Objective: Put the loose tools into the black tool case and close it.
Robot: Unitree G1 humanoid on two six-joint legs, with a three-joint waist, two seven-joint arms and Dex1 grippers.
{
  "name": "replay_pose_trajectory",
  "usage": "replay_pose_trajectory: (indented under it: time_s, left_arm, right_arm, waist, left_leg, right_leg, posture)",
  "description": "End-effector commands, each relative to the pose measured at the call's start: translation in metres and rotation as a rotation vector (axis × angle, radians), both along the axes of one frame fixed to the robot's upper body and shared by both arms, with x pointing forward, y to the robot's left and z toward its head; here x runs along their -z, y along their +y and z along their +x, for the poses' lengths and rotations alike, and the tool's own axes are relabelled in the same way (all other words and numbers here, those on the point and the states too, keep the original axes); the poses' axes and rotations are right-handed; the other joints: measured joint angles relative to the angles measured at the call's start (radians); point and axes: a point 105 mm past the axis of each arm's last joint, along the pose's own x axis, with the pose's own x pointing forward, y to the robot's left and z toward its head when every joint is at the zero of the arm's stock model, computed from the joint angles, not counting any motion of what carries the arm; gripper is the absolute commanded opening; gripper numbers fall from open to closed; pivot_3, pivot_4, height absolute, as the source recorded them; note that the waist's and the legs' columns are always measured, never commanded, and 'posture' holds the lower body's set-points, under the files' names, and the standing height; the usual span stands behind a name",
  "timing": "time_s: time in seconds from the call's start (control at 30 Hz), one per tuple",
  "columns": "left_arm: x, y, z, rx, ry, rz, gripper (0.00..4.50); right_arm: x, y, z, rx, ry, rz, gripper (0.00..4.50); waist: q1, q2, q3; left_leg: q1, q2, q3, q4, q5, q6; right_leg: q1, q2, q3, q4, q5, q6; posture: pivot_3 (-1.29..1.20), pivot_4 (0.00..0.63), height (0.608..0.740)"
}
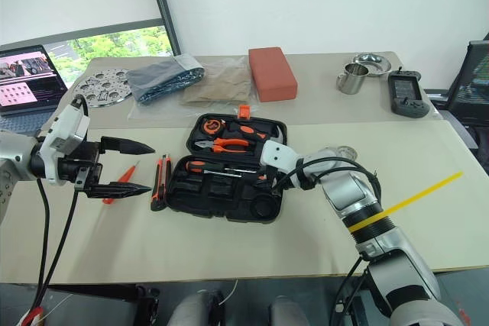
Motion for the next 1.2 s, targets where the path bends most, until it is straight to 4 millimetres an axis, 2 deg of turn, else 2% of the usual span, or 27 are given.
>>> replay_pose_trajectory:
  time_s: [0.03,0.13,0.23,0.27,0.4,0.5,0.67,0.73,0.93,0.97,1.1,1.2]
  left_arm:
    - [-0.003,0.002,0.001,0.014,-0.025,0.035,4.50]
    - [-0.002,0.001,0.003,0.019,-0.027,0.039,4.50]
    - [-0.003,0.000,0.005,0.027,-0.030,0.042,4.50]
    - [-0.002,-0.001,0.005,0.030,-0.031,0.042,4.50]
    - [-0.001,-0.002,0.007,0.041,-0.031,0.048,4.50]
    - [-0.002,-0.006,0.009,0.052,-0.034,0.050,4.50]
    - [-0.004,-0.010,0.011,0.062,-0.043,0.050,4.50]
    - [-0.005,-0.011,0.011,0.062,-0.045,0.050,4.50]
    - [-0.006,-0.013,0.011,0.062,-0.048,0.054,4.50]
    - [-0.007,-0.014,0.012,0.063,-0.049,0.054,4.50]
    - [-0.008,-0.015,0.012,0.065,-0.054,0.056,4.50]
    - [-0.009,-0.016,0.013,0.064,-0.059,0.059,4.50]
  right_arm:
    - [-0.005,0.006,-0.003,-0.051,-0.016,0.003,2.21]
    - [-0.013,0.004,-0.003,-0.056,-0.019,0.033,3.27]
    - [-0.029,0.004,0.000,-0.049,-0.050,0.115,4.27]
    - [-0.036,0.004,0.000,-0.047,-0.048,0.149,4.42]
    - [-0.059,0.001,-0.002,-0.038,-0.011,0.271,4.42]
    - [-0.069,0.002,-0.001,-0.011,0.006,0.344,4.42]
    - [-0.066,0.004,0.005,0.065,-0.015,0.372,3.06]
    - [-0.063,0.005,0.009,0.117,-0.027,0.383,2.33]
    - [-0.045,0.017,0.006,0.150,0.009,0.381,0.24]
    - [-0.041,0.018,0.007,0.153,-0.006,0.359,0.04]
    - [-0.023,0.020,0.006,0.127,-0.047,0.267,0.04]
    - [-0.017,0.022,0.006,0.124,-0.062,0.244,0.04]
  waist:
    - [0.000,0.000,0.000]
    - [0.002,0.000,0.000]
    - [0.000,0.000,0.000]
    - [-0.001,0.000,0.000]
    - [0.002,0.000,0.000]
    - [0.003,0.000,0.000]
    - [0.000,0.000,0.000]
    - [-0.002,0.000,0.000]
    - [0.001,0.000,0.000]
    - [0.001,0.000,0.000]
    - [0.002,0.000,0.000]
    - [0.002,0.000,0.000]
  left_leg:
    - [0.000,0.000,0.000,0.000,0.000,0.000]
    - [0.000,0.000,0.000,0.000,0.000,0.000]
    - [0.000,0.000,0.000,0.000,0.000,0.000]
    - [0.000,0.000,0.000,0.000,0.000,0.000]
    - [0.000,0.000,0.000,0.000,0.000,0.000]
    - [-0.001,0.000,0.000,0.000,0.000,0.000]
    - [-0.001,0.000,0.000,0.000,0.000,0.000]
    - [-0.001,0.000,0.000,0.000,0.000,0.000]
    - [-0.001,0.000,0.000,0.000,0.000,0.000]
    - [-0.001,0.000,0.000,0.000,0.000,0.000]
    - [-0.001,0.000,0.000,0.000,0.000,0.000]
    - [-0.001,0.000,0.000,0.000,0.000,0.000]
  right_leg:
    - [0.000,0.000,0.000,0.000,0.000,0.000]
    - [0.000,0.000,0.000,0.000,0.000,0.000]
    - [0.000,0.000,0.000,0.000,0.000,0.000]
    - [0.000,0.000,0.000,0.000,0.000,0.000]
    - [0.000,0.000,0.000,0.000,0.000,0.000]
    - [0.000,0.000,0.000,0.000,0.000,0.000]
    - [0.000,0.000,0.000,0.000,0.000,0.000]
    - [0.000,0.000,0.000,0.000,0.000,0.000]
    - [-0.001,0.000,0.000,0.001,0.000,0.000]
    - [-0.001,0.000,0.000,0.001,0.000,0.000]
    - [-0.001,0.000,0.000,0.001,0.000,0.000]
    - [-0.001,0.000,0.000,0.001,0.000,0.000]
  posture:
    - [0.00,0.150,0.740]
    - [0.00,0.150,0.740]
    - [0.00,0.150,0.740]
    - [0.00,0.150,0.740]
    - [0.00,0.150,0.740]
    - [0.00,0.150,0.740]
    - [0.00,0.150,0.740]
    - [0.00,0.150,0.740]
    - [0.00,0.150,0.740]
    - [0.00,0.150,0.740]
    - [0.00,0.150,0.740]
    - [0.00,0.150,0.740]
